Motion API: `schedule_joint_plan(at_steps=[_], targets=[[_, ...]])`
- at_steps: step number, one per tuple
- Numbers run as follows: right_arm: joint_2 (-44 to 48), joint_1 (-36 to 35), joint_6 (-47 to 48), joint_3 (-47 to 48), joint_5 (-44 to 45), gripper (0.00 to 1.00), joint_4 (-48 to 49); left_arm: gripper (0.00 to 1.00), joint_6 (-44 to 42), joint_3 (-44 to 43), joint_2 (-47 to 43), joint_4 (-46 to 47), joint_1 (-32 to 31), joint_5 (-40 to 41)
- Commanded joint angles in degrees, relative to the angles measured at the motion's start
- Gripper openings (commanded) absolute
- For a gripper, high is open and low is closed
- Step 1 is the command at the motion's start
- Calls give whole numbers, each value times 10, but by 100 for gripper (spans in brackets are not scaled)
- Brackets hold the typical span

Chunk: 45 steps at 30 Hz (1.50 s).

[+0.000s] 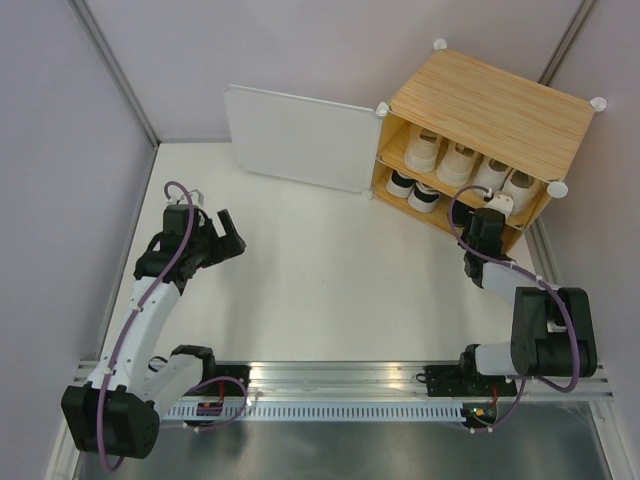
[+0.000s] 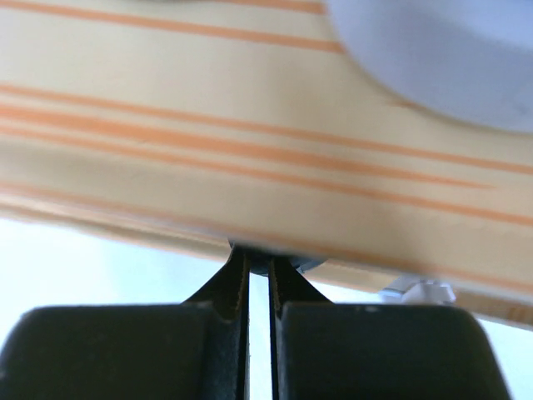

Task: Place and organize the shoes in the shoe cabinet

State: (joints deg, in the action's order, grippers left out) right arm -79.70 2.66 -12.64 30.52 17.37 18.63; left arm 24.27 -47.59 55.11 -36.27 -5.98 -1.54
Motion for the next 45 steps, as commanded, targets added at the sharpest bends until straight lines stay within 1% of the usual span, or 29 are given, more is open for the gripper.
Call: schedule_joint_plan(at_steps=[1,3,6,11,14,18,27,31,33,34,37,39,40,42,45], targets=[[45,-23,16,2,-93,1,78,100,-21,0,-10,17,-1,8],[60,-23,17,-5,-80,1,67,100,-22,0,-10,17,-1,7],[67,-23,7,-11,-35,1,50,100,-21,-1,-11,17,-1,7],[45,-20,-34,-16,97,1,21,100,-22,0,-11,17,-1,7],[26,-13,-62,-12,137,1,5,100,-22,0,-13,16,-1,7],[21,-3,-58,-13,138,1,26,100,-21,0,-12,19,-1,6],[-16,10,-46,26,129,1,54,100,-23,0,-11,17,-1,8],[-33,11,-56,36,128,1,56,100,-23,0,-10,17,-1,9],[-31,11,-52,32,99,1,71,100,-23,0,-10,17,-1,8],[-28,11,-49,31,64,1,76,100,-23,-1,-10,16,-1,8],[-14,10,-49,19,9,1,88,100,-23,0,-11,17,-2,9],[-4,4,-48,12,-1,0,84,100,-23,-1,-10,17,-1,8],[9,1,-46,9,5,1,82,100,-23,-1,-10,17,-1,9],[18,-6,-54,3,49,1,71,100,-23,0,-10,17,-1,8],[3,-4,-67,15,116,1,41,100,-23,0,-11,17,-1,7]])
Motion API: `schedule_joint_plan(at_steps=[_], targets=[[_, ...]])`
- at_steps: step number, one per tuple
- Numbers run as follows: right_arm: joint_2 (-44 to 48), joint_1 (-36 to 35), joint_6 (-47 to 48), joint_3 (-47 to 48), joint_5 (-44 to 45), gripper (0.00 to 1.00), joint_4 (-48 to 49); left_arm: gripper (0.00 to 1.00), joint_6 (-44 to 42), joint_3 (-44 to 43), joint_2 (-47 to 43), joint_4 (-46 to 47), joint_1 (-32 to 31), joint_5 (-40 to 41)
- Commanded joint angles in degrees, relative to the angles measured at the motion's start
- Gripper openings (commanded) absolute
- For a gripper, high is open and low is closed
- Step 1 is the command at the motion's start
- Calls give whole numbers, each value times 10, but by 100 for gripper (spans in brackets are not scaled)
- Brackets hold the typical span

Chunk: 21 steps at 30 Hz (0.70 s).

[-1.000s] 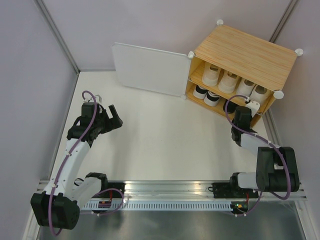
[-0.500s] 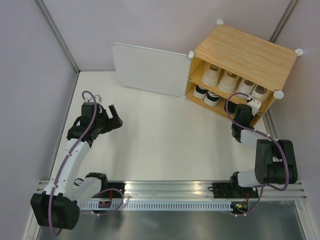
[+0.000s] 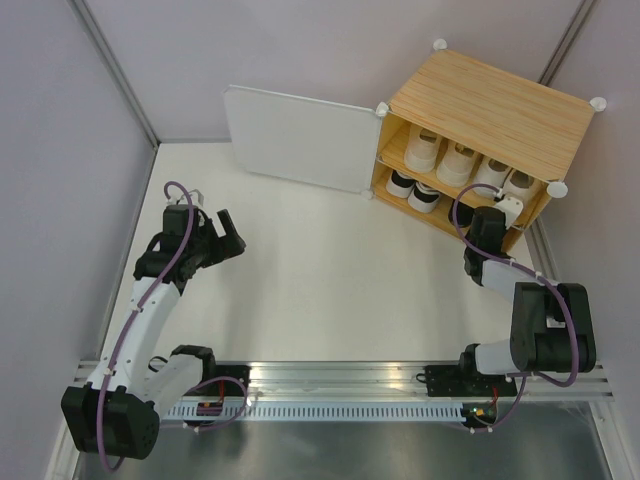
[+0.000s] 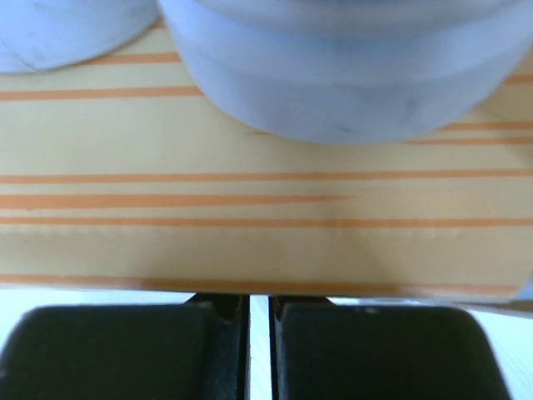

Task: Place and organize the shoes in the shoe cabinet

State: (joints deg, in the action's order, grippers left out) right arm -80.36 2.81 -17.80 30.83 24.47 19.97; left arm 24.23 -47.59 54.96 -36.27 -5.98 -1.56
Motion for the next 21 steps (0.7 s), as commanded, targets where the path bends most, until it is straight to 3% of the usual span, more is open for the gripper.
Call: schedule_joint_plan(at_steps=[1,6,11,16,21], targets=[[3,-5,-21,19,64,1,15,100,-23,0,-9,17,-1,7],[-13,-1,-93,38,117,1,-44,100,-22,0,-12,17,-1,10],[-18,-1,-116,41,111,1,-47,100,-23,0,-11,17,-1,9],[4,-1,-208,49,147,1,-112,100,-23,0,-11,17,-1,9],[-15,-2,-180,57,114,1,-84,100,-23,0,-10,17,-1,11]])
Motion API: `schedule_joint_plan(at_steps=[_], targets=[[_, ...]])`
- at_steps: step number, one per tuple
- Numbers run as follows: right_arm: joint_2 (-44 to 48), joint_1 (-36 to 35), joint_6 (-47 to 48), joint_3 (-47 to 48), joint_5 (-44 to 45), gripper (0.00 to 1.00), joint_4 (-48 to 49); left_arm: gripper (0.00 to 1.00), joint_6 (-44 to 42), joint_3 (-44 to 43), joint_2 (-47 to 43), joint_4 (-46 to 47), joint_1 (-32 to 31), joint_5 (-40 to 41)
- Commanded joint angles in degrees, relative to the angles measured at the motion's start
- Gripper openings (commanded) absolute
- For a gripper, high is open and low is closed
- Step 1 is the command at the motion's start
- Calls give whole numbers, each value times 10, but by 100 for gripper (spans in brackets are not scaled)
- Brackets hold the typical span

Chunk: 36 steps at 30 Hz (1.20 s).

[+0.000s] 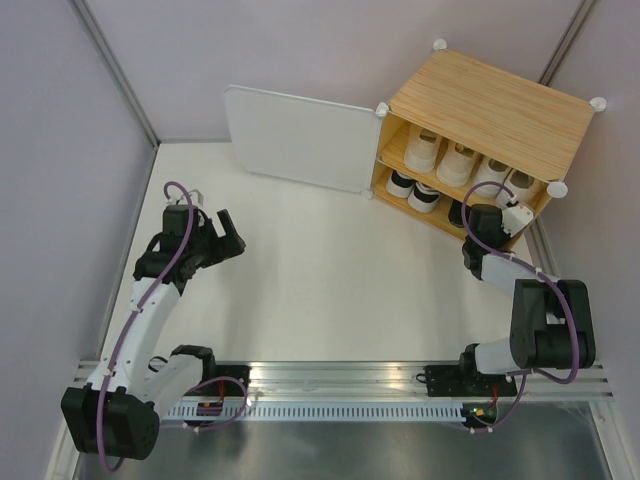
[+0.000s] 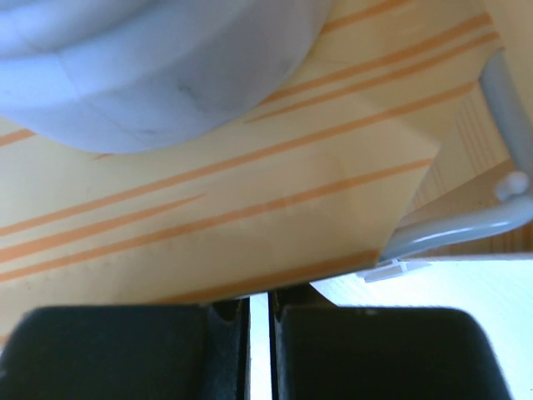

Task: Place and organize the shoes in the shoe cabinet

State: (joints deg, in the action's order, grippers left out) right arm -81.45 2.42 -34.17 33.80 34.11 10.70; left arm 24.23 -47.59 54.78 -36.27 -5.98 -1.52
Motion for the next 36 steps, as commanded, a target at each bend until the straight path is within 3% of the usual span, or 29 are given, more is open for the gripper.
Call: schedule_joint_plan(at_steps=[1,15,22,25,27,29,31,36], targets=[[-8,3,-11,30,24,1,12,100,-23,0,-8,17,-1,11],[-54,4,114,53,39,1,67,100,-23,0,-8,16,-1,13],[-22,4,176,33,3,3,129,100,-23,0,-9,16,-1,13],[-41,5,160,64,25,18,81,100,-23,0,-10,17,-1,13],[-53,5,145,81,24,21,46,100,-23,0,-11,16,-1,13],[-45,6,133,76,15,45,41,100,-23,0,-11,17,-1,13],[-35,6,131,70,-4,56,36,100,-23,0,-12,17,-1,13],[14,5,106,58,-19,60,-8,100,-23,0,-12,17,-1,13]])
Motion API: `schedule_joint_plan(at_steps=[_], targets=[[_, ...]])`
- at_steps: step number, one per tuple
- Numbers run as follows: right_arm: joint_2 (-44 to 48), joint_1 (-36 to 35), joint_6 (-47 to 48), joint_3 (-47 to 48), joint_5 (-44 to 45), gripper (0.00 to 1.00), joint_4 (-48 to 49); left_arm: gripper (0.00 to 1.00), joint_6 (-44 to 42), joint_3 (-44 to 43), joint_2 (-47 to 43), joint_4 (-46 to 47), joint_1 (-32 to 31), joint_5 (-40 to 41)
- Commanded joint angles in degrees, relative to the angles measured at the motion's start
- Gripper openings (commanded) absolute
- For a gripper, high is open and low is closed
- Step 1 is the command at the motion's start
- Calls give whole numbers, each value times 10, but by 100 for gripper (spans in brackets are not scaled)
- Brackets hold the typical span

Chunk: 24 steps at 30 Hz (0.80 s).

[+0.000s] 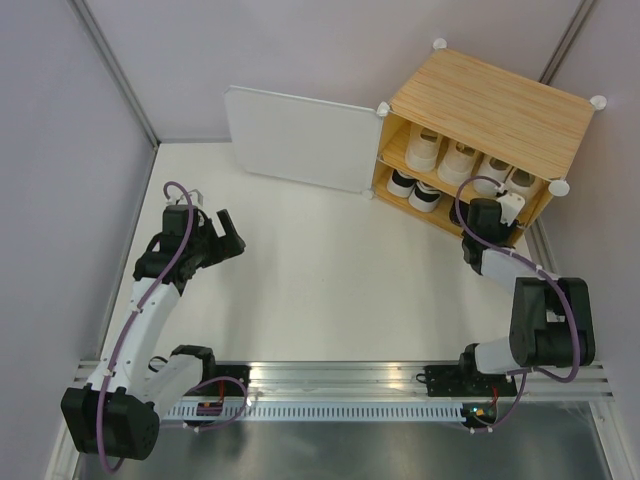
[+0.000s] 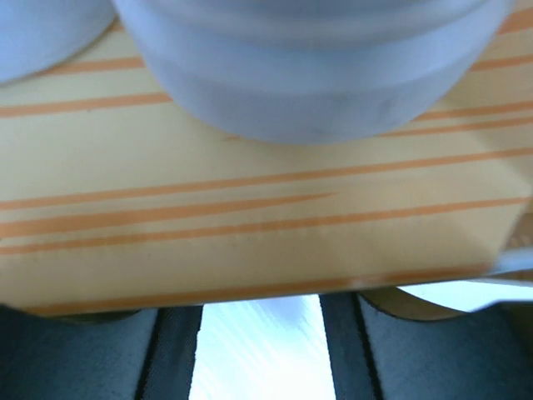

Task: Place and organize the shoes in the shoe cabinet

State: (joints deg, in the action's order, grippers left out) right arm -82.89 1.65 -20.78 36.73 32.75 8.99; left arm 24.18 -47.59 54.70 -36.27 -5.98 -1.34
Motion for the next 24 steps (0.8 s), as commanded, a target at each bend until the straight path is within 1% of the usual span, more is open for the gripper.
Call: schedule_joint_plan(at_steps=[1,3,5,6,9,10,15,16,17,21,24], targets=[[35,13,-33,26,-9,58,2,100,-22,0,-11,17,-1,11],[54,13,-54,17,-9,54,-22,100,-22,0,-10,17,-1,12],[68,13,-69,5,-7,47,-41,100,-22,0,-12,17,-1,12],[70,13,-84,0,-2,39,-45,100,-22,0,-12,16,-1,11],[71,13,-101,-15,12,27,-51,100,-22,1,-12,17,-1,12],[66,14,-109,-16,13,20,-54,100,-22,0,-12,17,-1,12],[40,19,-130,-10,20,11,-67,100,-22,0,-14,16,-1,11],[34,20,-129,-7,20,7,-66,100,-21,2,-13,17,-1,11],[31,23,-130,-6,21,5,-66,100,-21,2,-14,16,-1,12],[17,34,-125,-1,7,4,-54,100,-22,1,-13,16,-1,11],[2,41,-116,2,2,4,-28,100,-22,1,-12,17,-1,11]])
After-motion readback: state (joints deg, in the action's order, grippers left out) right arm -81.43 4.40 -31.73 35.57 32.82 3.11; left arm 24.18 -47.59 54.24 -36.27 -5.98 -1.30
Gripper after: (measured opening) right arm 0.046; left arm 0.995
